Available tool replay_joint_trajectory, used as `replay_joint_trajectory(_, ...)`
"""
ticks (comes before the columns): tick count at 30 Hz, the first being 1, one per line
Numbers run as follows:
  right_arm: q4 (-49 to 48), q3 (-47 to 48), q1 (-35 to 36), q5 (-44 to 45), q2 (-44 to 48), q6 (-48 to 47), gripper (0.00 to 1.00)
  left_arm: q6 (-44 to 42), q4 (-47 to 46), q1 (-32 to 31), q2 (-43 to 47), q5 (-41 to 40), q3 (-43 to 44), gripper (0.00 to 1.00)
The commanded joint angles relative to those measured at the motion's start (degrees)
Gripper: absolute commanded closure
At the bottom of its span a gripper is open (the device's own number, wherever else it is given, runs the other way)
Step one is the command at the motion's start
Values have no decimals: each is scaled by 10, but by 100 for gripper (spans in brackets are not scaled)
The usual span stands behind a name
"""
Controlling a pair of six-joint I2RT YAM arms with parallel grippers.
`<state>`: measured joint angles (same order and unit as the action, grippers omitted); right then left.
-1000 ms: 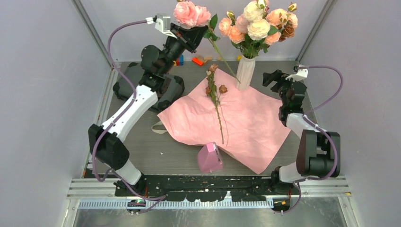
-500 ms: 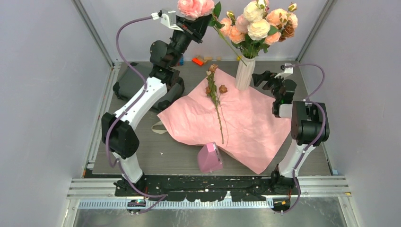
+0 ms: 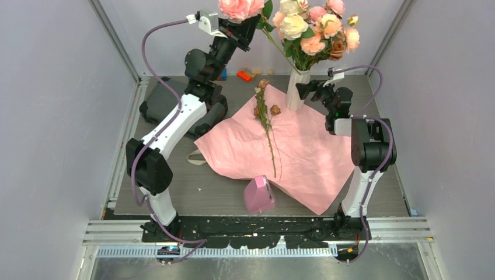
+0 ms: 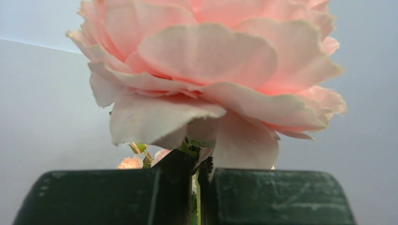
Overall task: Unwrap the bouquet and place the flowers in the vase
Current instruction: Adjust the vase at the center of the board.
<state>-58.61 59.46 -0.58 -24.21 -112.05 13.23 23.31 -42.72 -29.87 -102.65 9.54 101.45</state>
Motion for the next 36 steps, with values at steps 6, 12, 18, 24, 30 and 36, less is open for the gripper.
replay_joint_trajectory(6,-5,34,6,10,-17,-39,6,-29,-28,0,14,6,10,100)
replay_joint_trajectory(12,-17,24,26,6,-13,-34,6,-38,-27,0,29,3,-8,100)
replay_joint_trajectory(18,-21,14,44,10,-3,-33,6,-71,-19,0,51,-10,-33,100)
replay_joint_trajectory(24,-26,19,53,63,-18,-47,6,-89,-14,0,71,-16,-54,100)
replay_joint_trajectory(30,-32,34,60,107,-37,-70,5,-94,-12,1,79,-15,-60,100)
replay_joint_trajectory(36,-18,48,68,121,-44,-87,4,-94,-14,1,84,-15,-64,100)
